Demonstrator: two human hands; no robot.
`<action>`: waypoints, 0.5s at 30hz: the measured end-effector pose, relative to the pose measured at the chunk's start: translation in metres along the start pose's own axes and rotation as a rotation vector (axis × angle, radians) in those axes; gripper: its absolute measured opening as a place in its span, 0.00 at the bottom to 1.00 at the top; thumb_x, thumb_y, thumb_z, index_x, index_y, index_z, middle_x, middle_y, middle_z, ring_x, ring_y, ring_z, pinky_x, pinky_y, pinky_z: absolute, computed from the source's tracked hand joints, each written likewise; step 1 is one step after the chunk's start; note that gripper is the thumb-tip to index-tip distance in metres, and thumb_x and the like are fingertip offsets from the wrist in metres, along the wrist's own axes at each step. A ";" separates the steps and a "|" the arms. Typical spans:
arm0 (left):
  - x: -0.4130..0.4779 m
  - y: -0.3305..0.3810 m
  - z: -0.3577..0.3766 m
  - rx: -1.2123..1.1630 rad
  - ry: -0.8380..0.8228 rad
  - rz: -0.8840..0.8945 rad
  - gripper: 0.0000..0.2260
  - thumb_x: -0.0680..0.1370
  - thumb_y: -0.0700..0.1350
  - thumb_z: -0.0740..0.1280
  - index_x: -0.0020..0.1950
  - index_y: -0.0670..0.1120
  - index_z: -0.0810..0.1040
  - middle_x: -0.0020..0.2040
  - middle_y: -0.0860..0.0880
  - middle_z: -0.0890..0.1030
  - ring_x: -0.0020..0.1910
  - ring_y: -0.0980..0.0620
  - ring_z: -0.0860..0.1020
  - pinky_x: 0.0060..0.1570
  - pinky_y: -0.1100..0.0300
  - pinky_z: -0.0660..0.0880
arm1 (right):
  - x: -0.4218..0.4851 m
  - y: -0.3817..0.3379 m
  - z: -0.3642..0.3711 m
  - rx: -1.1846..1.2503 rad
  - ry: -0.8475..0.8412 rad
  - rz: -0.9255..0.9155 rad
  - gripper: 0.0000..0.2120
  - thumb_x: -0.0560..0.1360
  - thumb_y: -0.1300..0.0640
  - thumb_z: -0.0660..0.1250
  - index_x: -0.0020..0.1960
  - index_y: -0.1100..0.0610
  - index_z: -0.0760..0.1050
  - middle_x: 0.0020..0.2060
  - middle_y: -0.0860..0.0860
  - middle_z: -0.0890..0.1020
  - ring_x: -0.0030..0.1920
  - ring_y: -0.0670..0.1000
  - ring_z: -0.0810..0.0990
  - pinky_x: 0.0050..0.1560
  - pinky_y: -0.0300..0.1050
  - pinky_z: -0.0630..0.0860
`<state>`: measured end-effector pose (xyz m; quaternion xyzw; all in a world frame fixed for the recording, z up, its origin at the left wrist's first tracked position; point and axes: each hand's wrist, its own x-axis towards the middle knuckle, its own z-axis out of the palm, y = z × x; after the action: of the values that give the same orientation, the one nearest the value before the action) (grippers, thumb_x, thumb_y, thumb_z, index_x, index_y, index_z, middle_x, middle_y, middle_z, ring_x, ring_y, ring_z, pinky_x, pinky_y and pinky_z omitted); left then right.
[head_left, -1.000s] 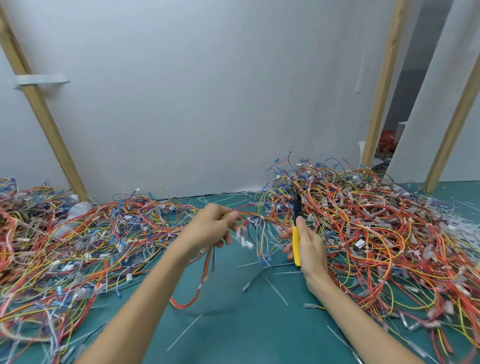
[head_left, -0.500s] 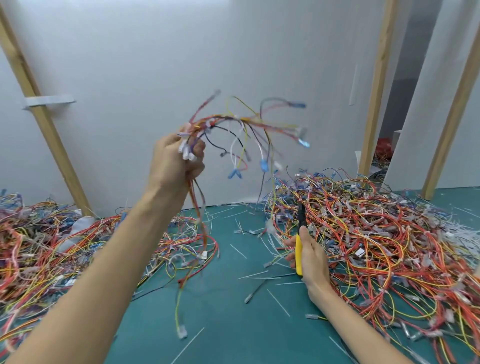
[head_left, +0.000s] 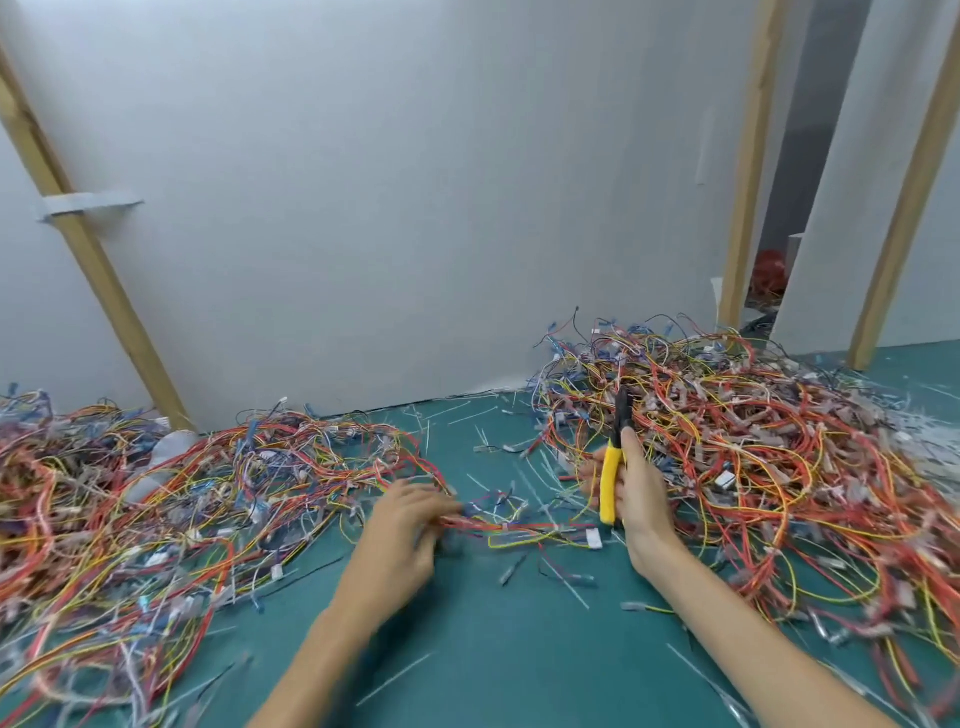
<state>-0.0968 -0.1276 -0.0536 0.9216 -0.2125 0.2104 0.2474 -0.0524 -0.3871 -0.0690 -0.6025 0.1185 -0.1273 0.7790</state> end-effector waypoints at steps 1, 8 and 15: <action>-0.010 -0.005 0.006 -0.021 -0.035 -0.050 0.22 0.68 0.27 0.66 0.57 0.46 0.84 0.56 0.53 0.82 0.61 0.51 0.76 0.70 0.58 0.63 | -0.001 -0.001 0.000 0.003 -0.005 -0.002 0.25 0.81 0.40 0.57 0.42 0.59 0.79 0.33 0.54 0.84 0.30 0.50 0.80 0.32 0.45 0.75; -0.024 -0.009 0.011 -0.230 0.045 -0.184 0.28 0.67 0.23 0.61 0.58 0.47 0.82 0.53 0.65 0.77 0.53 0.78 0.70 0.59 0.79 0.60 | -0.008 -0.004 0.004 -0.012 -0.020 -0.025 0.24 0.82 0.42 0.56 0.43 0.60 0.78 0.30 0.52 0.83 0.28 0.47 0.81 0.29 0.41 0.76; -0.027 -0.003 0.008 -0.143 0.130 -0.170 0.19 0.73 0.30 0.60 0.58 0.45 0.81 0.52 0.53 0.80 0.55 0.57 0.73 0.56 0.75 0.62 | -0.008 -0.003 0.006 -0.060 -0.039 -0.034 0.24 0.82 0.42 0.55 0.42 0.58 0.77 0.30 0.50 0.83 0.28 0.46 0.80 0.29 0.41 0.76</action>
<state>-0.1149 -0.1221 -0.0744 0.9008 -0.1315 0.2323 0.3426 -0.0582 -0.3798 -0.0646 -0.6300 0.0968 -0.1250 0.7604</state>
